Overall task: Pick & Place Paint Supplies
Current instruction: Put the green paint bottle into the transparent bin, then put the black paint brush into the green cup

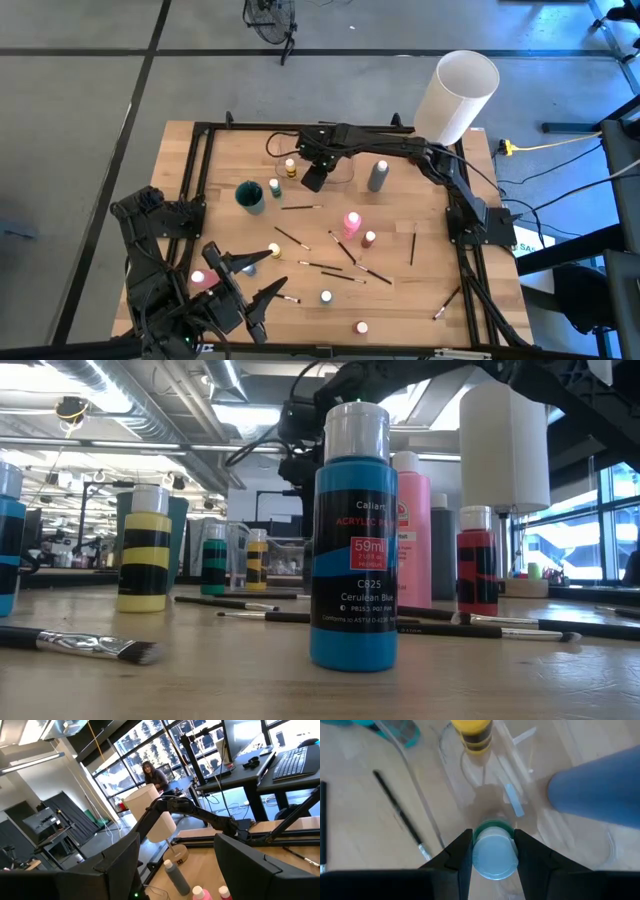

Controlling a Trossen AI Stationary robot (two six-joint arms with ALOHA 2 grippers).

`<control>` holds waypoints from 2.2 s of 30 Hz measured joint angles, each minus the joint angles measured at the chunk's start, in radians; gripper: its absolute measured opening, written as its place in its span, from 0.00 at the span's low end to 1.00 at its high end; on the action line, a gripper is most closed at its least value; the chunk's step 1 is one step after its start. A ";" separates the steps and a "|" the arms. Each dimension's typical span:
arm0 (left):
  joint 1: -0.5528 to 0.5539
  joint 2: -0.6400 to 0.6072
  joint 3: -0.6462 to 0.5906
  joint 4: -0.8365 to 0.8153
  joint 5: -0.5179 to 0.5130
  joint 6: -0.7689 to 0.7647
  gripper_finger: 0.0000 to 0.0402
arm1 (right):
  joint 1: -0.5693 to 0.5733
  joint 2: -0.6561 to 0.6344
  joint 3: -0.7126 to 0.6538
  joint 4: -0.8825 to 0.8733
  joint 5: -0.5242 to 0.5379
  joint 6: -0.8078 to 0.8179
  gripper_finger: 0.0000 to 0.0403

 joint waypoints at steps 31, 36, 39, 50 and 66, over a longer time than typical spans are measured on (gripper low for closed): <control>0.000 0.000 0.000 -0.001 0.001 0.000 0.63 | -0.002 0.000 -0.016 0.022 0.000 -0.011 0.34; 0.000 0.000 0.000 -0.014 0.014 0.000 0.63 | -0.001 0.000 -0.016 0.036 0.000 -0.018 0.38; 0.000 0.000 0.000 -0.016 0.039 0.000 0.63 | 0.000 0.000 -0.016 0.040 0.000 -0.020 0.43; 0.000 0.000 0.000 -0.053 0.047 -0.028 0.63 | 0.000 0.000 -0.016 0.042 0.000 -0.022 0.59; 0.000 0.000 0.000 -0.066 0.047 -0.035 0.63 | 0.027 -0.046 0.215 -0.244 0.037 -0.003 0.64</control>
